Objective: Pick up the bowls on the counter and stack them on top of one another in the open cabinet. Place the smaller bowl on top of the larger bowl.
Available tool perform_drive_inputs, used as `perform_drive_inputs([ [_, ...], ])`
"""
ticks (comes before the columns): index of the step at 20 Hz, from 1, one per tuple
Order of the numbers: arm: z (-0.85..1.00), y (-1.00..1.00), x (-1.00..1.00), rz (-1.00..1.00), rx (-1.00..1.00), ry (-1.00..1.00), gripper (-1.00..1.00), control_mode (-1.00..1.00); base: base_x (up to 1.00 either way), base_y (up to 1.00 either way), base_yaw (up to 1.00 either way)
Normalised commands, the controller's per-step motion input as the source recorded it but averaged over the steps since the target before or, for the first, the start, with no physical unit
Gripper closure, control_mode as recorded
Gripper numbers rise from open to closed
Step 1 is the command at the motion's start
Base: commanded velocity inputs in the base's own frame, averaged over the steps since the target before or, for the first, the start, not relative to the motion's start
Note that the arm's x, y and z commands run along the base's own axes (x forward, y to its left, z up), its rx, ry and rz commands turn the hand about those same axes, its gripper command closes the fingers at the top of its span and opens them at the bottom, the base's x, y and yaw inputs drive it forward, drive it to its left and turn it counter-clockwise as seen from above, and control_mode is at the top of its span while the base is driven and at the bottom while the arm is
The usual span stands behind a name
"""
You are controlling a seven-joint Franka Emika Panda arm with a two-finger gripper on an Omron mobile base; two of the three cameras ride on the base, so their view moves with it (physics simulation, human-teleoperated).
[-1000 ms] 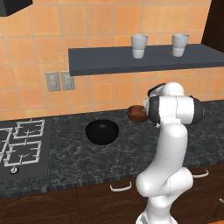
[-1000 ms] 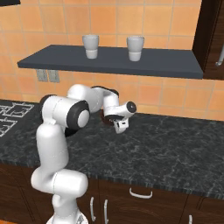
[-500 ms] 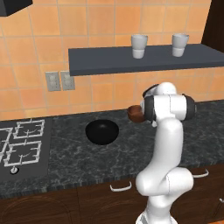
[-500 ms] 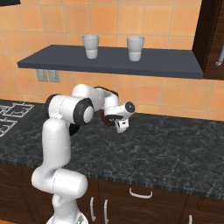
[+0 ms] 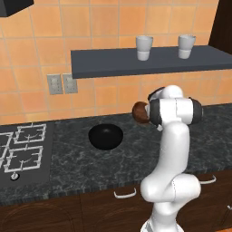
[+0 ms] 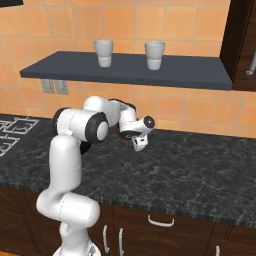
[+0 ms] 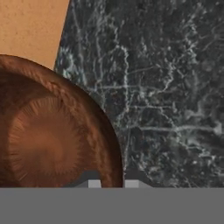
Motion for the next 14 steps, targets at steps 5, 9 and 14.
perform_drive_inputs([
  [5,0.17,0.00,-0.54,0.00,0.04,-0.02,1.00,-1.00,0.00,0.00,0.00],
  [9,0.43,0.00,-0.99,0.00,0.08,-0.02,1.00,-1.00,0.00,0.00,0.00],
  [14,0.76,0.16,-0.90,0.07,0.00,-0.01,1.00,-1.00,0.00,0.00,0.00],
])
